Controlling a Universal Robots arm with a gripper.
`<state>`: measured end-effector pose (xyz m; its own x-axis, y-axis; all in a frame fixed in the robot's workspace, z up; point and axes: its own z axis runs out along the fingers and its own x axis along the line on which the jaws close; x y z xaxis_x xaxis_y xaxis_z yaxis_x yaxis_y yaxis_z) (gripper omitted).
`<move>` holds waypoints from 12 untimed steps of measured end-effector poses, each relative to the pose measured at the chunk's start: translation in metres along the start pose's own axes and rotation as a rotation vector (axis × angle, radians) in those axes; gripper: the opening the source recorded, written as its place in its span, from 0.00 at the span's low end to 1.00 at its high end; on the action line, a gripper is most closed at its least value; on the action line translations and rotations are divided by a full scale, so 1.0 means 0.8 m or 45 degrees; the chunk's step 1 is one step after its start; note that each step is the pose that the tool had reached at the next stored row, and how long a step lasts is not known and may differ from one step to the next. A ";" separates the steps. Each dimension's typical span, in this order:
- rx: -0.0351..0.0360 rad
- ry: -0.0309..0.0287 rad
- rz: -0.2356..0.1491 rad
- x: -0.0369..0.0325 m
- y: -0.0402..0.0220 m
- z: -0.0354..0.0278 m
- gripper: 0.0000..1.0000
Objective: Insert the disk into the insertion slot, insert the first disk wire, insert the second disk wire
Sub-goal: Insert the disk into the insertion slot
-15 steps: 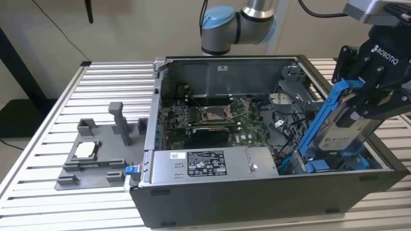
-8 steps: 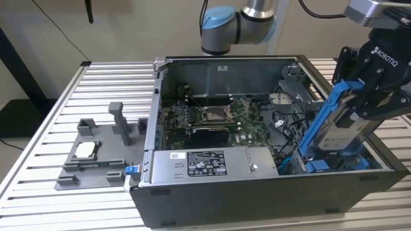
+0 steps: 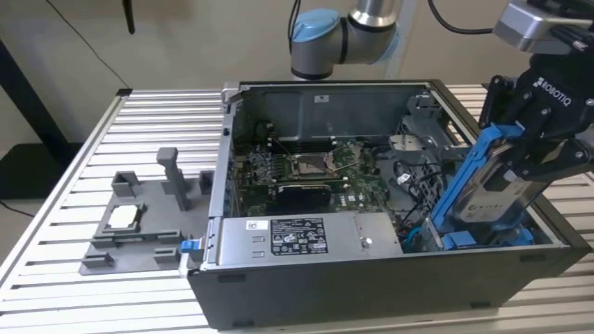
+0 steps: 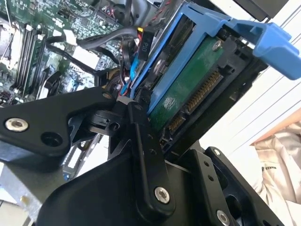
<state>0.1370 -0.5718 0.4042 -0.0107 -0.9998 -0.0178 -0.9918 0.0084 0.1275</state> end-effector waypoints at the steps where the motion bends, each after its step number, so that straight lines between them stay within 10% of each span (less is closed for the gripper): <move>1: 0.0006 -0.0013 0.000 0.0001 -0.0003 0.0022 0.33; 12: 0.0020 -0.0439 -0.006 0.0004 -0.0027 0.0226 0.33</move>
<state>0.1369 -0.5717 0.3860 -0.0107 -0.9986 -0.0526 -0.9921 0.0040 0.1257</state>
